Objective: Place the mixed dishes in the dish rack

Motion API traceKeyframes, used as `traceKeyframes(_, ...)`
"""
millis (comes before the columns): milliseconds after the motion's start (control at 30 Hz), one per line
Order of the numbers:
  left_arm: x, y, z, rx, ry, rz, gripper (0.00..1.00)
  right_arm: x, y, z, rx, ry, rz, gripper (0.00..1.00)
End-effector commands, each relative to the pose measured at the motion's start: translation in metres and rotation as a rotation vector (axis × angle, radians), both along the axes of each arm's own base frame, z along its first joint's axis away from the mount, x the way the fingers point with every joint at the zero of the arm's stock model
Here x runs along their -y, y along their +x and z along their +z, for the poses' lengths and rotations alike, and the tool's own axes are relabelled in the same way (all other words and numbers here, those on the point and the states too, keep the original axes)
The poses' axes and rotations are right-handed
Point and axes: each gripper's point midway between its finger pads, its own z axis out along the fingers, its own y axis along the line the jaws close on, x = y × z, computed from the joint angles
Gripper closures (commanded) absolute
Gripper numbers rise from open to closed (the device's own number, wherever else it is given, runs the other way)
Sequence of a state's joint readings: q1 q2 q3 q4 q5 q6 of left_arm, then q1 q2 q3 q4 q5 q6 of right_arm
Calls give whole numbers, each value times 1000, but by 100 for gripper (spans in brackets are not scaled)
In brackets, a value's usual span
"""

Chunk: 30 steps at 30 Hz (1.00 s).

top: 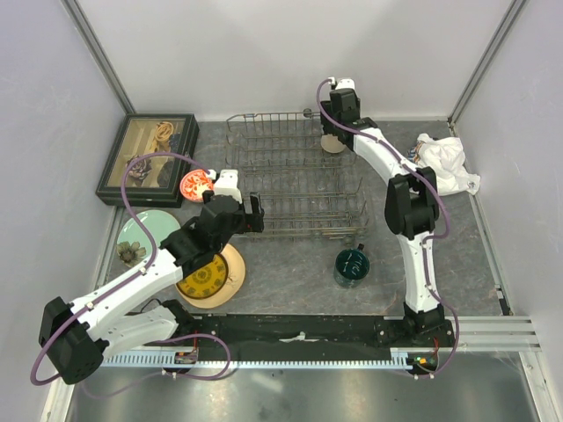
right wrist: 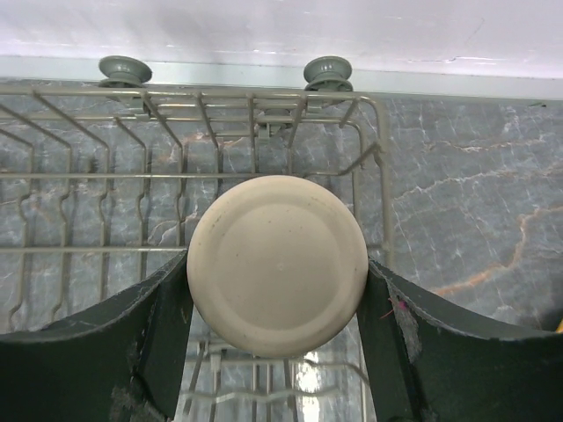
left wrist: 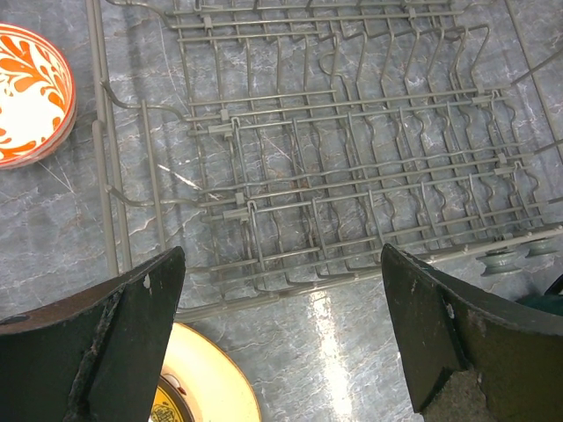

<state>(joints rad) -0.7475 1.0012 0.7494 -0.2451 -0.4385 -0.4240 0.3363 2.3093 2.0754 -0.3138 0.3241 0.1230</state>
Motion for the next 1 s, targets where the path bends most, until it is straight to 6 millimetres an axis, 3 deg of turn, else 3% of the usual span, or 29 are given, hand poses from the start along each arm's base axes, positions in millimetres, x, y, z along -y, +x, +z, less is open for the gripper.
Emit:
traceKeyframes(0,2,-1,1,-5,-41,8,1,2,-10,82,149,86,-2,100)
traceKeyframes(267,4,-4,-9,-28,-31,-9,2,3,-34,133,212,134,15,100)
traceKeyframes(333,5,-4,-14,-38,-24,-14,2,4,-43,130,196,143,16,100)
traceKeyframes(367,6,-4,-16,-40,-27,-20,2,5,-50,144,215,156,21,100)
traceKeyframes(400,7,-4,-18,-45,-26,-22,2,5,-57,135,193,162,20,100)
traceKeyframes(433,8,-4,-21,-52,-23,-26,2,6,-62,134,188,166,21,100)
traceKeyframes(467,10,-4,-22,-51,-26,-29,2,7,-70,145,203,178,21,100)
traceKeyframes(500,11,-3,-27,-61,-18,-32,2,8,-77,133,177,180,16,100)
traceKeyframes(567,13,-3,-33,-73,-12,-38,2,9,-90,140,185,194,17,100)
traceKeyframes(600,14,-2,-35,-78,-10,-41,2,9,-97,129,160,190,19,100)
traceKeyframes(667,16,-1,-39,-89,0,-46,3,9,-107,132,162,203,25,100)
traceKeyframes(800,17,1,-34,-77,-8,-46,3,2,-130,118,121,198,56,100)
traceKeyframes(933,17,1,-23,-51,-29,-44,3,-3,-153,117,103,190,83,100)
traceKeyframes(967,16,0,-20,-44,-35,-44,3,-4,-160,124,114,196,90,100)
